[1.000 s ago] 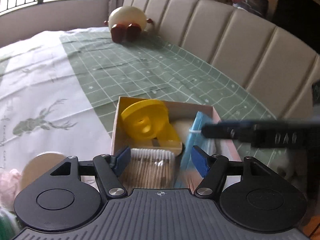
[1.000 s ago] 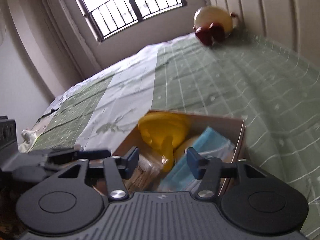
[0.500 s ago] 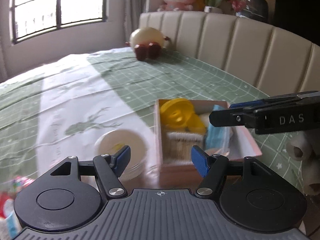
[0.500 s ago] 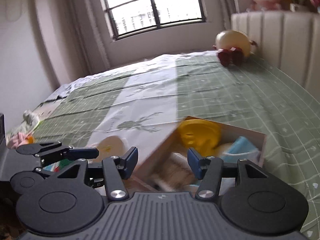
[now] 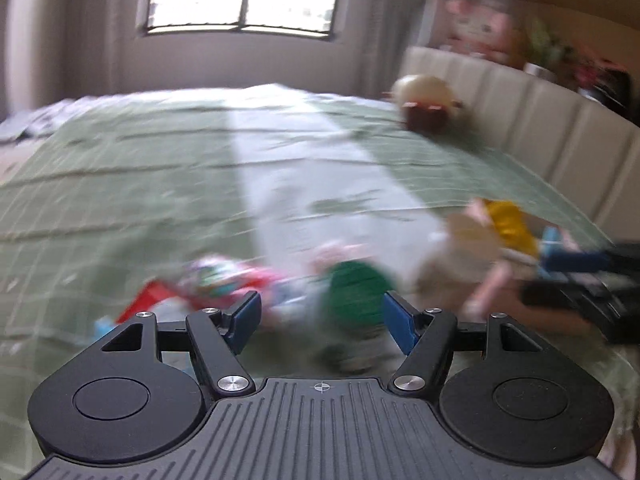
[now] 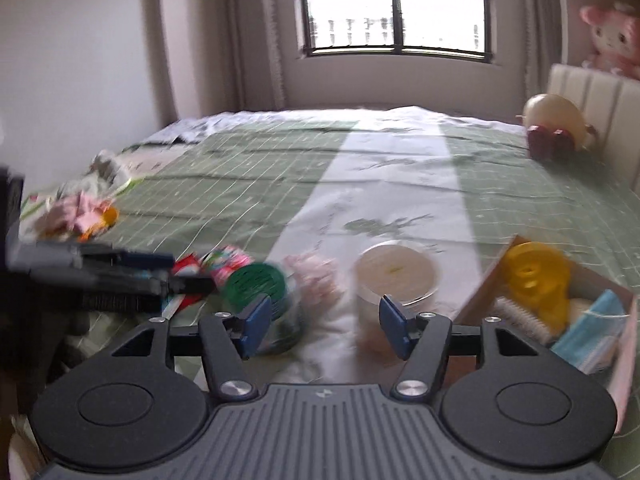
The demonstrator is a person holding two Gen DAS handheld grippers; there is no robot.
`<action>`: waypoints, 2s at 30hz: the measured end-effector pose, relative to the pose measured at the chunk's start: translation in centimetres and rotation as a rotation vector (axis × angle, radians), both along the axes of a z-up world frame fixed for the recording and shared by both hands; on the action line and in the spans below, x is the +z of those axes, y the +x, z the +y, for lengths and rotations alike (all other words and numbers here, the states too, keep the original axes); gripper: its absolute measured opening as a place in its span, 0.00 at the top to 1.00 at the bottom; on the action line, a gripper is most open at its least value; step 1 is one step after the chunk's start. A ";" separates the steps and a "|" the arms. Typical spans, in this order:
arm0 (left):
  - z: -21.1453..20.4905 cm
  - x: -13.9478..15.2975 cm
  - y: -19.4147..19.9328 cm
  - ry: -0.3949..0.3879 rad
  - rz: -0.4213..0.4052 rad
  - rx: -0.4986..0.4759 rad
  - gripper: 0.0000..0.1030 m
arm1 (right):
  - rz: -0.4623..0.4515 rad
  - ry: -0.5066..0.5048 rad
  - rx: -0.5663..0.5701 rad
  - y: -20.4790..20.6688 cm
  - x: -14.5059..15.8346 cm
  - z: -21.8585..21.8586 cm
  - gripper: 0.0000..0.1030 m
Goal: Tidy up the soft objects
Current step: 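Withdraw both grippers from the pink box toward the remaining items, then grasp the blue wet-wipes pack with the left gripper and lift it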
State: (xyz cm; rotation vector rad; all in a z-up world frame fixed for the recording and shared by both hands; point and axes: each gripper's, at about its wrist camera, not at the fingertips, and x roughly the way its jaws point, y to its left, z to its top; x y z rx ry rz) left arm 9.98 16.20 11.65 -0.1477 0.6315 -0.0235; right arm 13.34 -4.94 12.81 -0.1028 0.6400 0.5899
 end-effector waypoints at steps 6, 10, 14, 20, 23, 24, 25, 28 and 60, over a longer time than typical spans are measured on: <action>8.8 -1.5 0.1 -0.090 0.011 0.209 0.30 | 0.047 -0.029 0.070 -2.8 -3.0 3.1 0.41; 11.5 -2.5 2.8 -0.137 0.056 0.229 0.30 | 0.081 -0.001 0.056 -4.8 -4.7 3.5 0.41; 12.6 -3.8 5.0 -0.119 0.100 0.237 0.30 | 0.073 -0.038 0.066 -6.2 -5.7 3.5 0.41; 11.9 -5.9 1.8 -0.162 0.182 0.116 0.34 | 0.072 -0.059 0.024 -5.3 -6.7 2.5 0.41; 11.7 -6.0 -1.3 -0.233 0.202 0.050 0.35 | 0.092 -0.049 -0.017 -4.5 -7.8 2.1 0.41; 11.4 -5.7 -2.4 -0.230 0.188 0.022 0.35 | 0.097 -0.053 -0.032 -4.3 -8.2 2.0 0.41; 11.0 -5.2 -3.4 -0.217 0.171 -0.007 0.35 | 0.103 -0.058 -0.046 -4.2 -8.7 2.0 0.41; 10.0 -3.5 -6.0 -0.139 0.116 -0.105 0.35 | 0.117 -0.071 -0.075 -3.9 -9.9 1.9 0.40; 3.0 -4.7 -3.5 0.278 0.158 -0.114 0.32 | 0.060 -0.038 -0.057 -4.1 -11.7 1.6 0.13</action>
